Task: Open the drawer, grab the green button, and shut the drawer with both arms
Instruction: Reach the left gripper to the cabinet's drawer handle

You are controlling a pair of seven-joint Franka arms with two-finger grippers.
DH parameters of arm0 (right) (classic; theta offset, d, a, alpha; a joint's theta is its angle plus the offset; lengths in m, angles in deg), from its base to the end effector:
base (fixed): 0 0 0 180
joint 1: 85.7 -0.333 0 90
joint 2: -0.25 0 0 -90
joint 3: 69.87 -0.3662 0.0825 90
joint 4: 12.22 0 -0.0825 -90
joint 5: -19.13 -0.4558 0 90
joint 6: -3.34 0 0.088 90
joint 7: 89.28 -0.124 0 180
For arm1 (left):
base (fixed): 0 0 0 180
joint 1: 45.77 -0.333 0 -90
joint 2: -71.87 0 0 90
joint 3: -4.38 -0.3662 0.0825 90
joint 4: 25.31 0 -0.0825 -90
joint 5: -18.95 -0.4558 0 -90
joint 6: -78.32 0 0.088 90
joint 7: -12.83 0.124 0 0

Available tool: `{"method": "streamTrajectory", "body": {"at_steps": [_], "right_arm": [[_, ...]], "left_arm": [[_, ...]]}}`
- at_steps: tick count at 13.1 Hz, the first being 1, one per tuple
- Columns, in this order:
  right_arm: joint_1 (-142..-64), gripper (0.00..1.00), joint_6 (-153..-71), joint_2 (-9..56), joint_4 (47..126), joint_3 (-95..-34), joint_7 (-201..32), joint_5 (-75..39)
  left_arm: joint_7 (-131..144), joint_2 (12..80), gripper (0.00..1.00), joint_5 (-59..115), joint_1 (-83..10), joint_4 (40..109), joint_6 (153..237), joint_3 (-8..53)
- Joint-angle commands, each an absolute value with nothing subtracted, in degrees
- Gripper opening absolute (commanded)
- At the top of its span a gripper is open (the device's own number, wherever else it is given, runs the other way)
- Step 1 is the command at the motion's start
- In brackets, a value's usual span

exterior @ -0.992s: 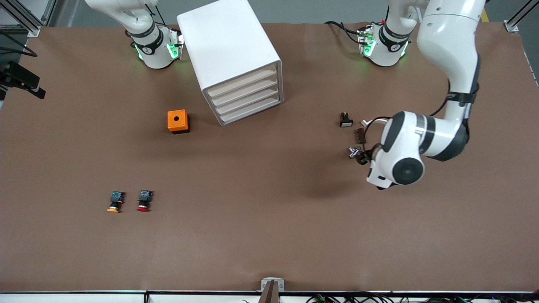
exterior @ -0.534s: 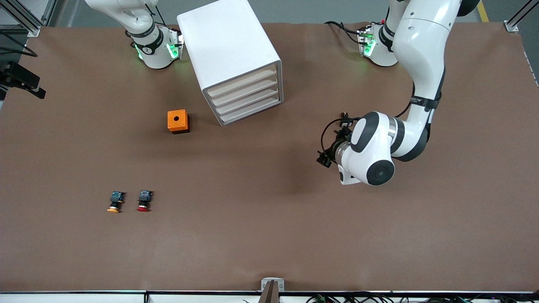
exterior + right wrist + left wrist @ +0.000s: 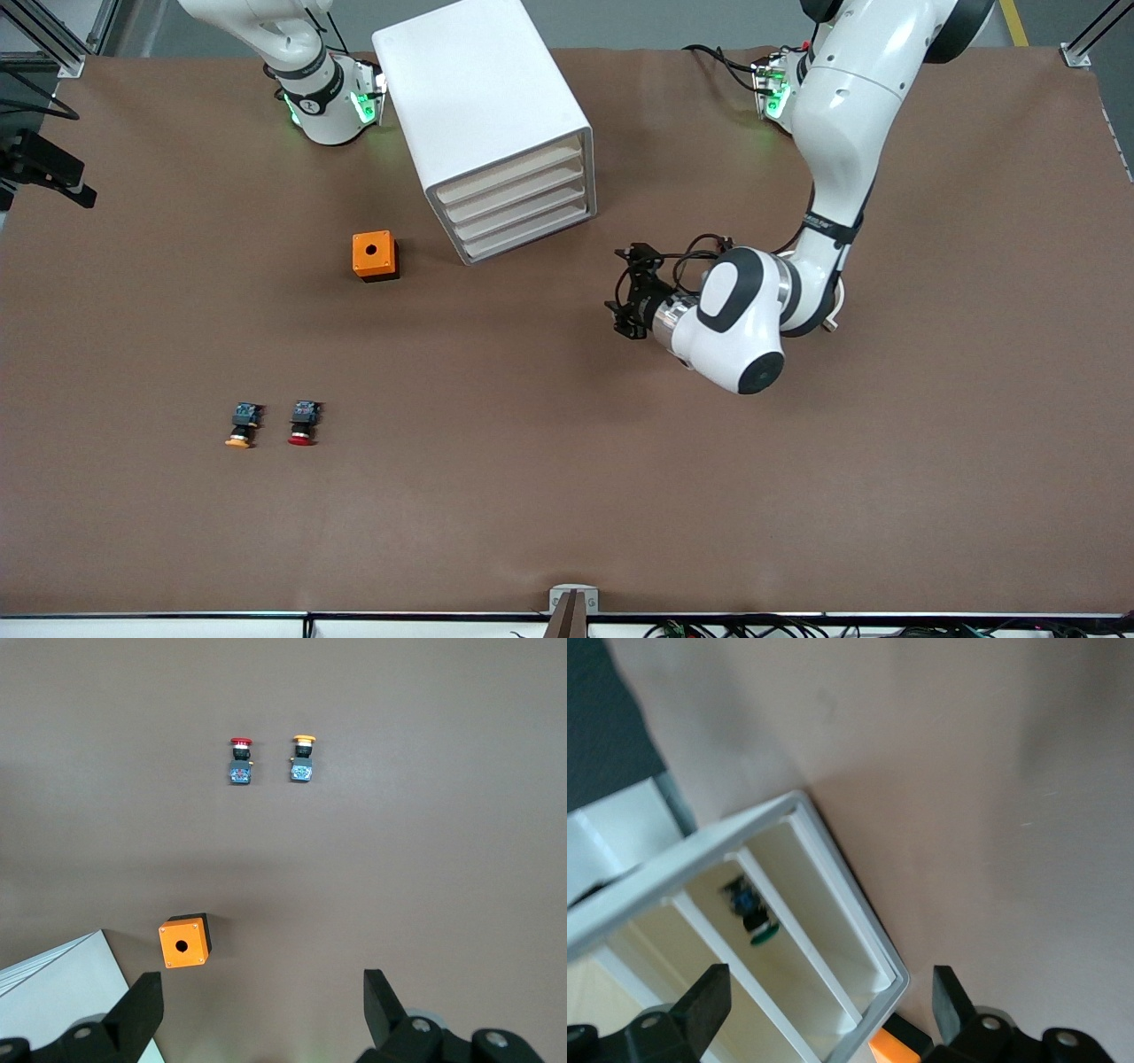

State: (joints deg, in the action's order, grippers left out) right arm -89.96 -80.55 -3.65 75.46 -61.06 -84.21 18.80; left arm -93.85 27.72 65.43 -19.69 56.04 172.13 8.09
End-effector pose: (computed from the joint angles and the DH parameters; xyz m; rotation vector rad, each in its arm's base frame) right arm 0.5880 -0.0498 0.7110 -3.1256 -0.0157 -0.0039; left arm 0.6267 -0.4470 0.2237 -1.7910 -1.9350 1.3661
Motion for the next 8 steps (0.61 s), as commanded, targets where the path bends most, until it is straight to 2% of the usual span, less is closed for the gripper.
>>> {"method": "streamTrajectory", "body": {"at_steps": [1, 5, 7, 8], "right_arm": [[-90.0, 1.0, -80.6, -5.0, 76.6, -61.3, -84.3, 19.5], [-90.0, 1.0, -80.2, -5.0, 76.6, -61.3, -84.3, 19.4], [-90.0, 1.0, -80.2, -4.9, 76.2, -61.3, -84.3, 19.4], [-89.9, 1.0, -80.2, -4.8, 76.1, -61.3, -84.2, 19.5]], "left_arm": [[-101.8, 22.5, 1.0, 70.0, -19.8, 52.6, 171.0, 10.3], [-106.3, 18.8, 0.99, 73.0, -19.8, 52.7, 168.0, 13.3], [-108.0, 17.3, 0.95, 73.0, -19.6, 53.1, 165.7, 14.7], [-109.1, 16.5, 0.9, 73.0, -19.2, 53.2, 164.5, 15.0]]}}
